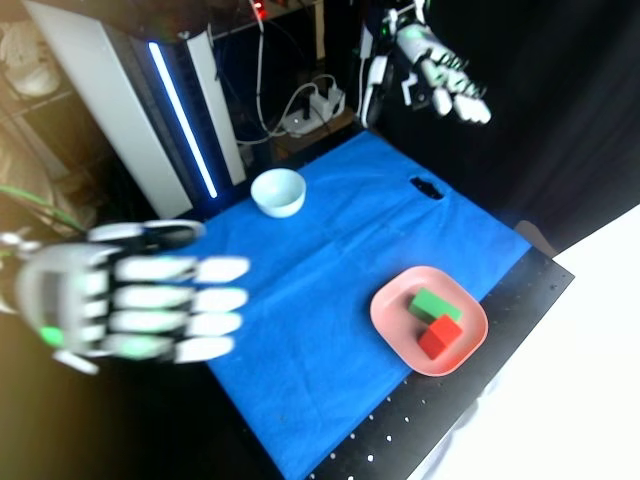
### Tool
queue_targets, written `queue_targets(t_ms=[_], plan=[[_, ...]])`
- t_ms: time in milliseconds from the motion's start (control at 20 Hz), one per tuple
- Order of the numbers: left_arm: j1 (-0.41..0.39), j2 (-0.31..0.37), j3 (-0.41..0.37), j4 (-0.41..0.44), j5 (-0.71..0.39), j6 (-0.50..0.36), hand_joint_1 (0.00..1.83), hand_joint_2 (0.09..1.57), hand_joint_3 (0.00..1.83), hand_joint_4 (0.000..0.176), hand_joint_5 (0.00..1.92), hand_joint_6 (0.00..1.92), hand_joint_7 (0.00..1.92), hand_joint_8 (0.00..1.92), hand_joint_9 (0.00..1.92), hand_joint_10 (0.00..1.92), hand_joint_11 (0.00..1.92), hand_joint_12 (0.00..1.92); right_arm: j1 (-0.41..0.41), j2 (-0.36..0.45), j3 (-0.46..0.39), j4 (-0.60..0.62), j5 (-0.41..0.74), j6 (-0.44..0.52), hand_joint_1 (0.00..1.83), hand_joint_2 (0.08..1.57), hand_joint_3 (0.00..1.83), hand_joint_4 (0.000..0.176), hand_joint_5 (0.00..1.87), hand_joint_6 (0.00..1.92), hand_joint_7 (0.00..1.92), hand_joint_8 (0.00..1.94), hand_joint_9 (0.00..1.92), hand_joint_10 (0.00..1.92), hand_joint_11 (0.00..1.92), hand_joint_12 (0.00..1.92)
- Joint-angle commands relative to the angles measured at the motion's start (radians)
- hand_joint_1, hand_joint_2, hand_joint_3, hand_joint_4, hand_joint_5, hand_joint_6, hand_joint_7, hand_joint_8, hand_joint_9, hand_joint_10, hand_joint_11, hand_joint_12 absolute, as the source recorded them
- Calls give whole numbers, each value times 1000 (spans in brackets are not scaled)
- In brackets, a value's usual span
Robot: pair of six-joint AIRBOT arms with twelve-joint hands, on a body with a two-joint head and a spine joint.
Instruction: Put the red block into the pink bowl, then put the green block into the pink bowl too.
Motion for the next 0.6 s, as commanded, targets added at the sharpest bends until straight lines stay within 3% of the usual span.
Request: queue_targets(t_ms=[0,50,100,150,200,300,400,450,550], plan=[[0,3,-5,16,-149,-6,621,898,0,155,0,0,0,0,8,2,66,32,0,3,-6,14,142,7,859,818,0,121,353,2,306,1,252,2,0,484],[13,2,-11,9,-163,-6,596,900,0,148,0,0,0,0,11,3,68,35,-7,3,-11,26,142,7,873,814,0,123,352,1,304,0,241,0,0,479],[35,4,-17,-3,-189,-8,569,919,5,170,0,0,0,0,4,0,58,34,-8,-1,-13,33,142,7,852,815,0,119,363,5,313,3,250,4,0,481],[47,5,-20,-13,-208,-16,529,942,15,175,0,0,0,0,0,0,63,38,-8,-1,-12,33,142,7,841,831,0,112,359,2,310,1,243,1,0,457],[59,5,-19,-26,-241,-30,332,1072,14,176,0,0,0,0,18,10,2,385,-8,-1,-12,33,142,7,818,869,8,136,323,0,293,1,254,1,0,423],[60,5,-21,-27,-252,-30,259,1097,17,176,0,0,0,0,15,6,0,412,-8,0,-12,33,142,7,816,871,7,141,312,0,288,1,252,0,0,414],[63,5,-22,-27,-253,-30,250,1134,6,176,0,0,0,0,0,0,0,289,-8,0,-12,33,142,7,801,870,4,158,305,0,283,0,247,0,0,397],[64,5,-23,-28,-253,-30,266,1113,0,176,0,0,0,0,5,2,0,283,-8,0,-10,33,142,7,798,874,4,147,310,1,285,1,256,3,0,429],[64,5,-23,-29,-259,-30,279,1077,0,176,0,0,0,0,26,2,0,338,-8,0,-6,33,142,7,785,860,0,154,314,2,276,0,251,0,0,441]])
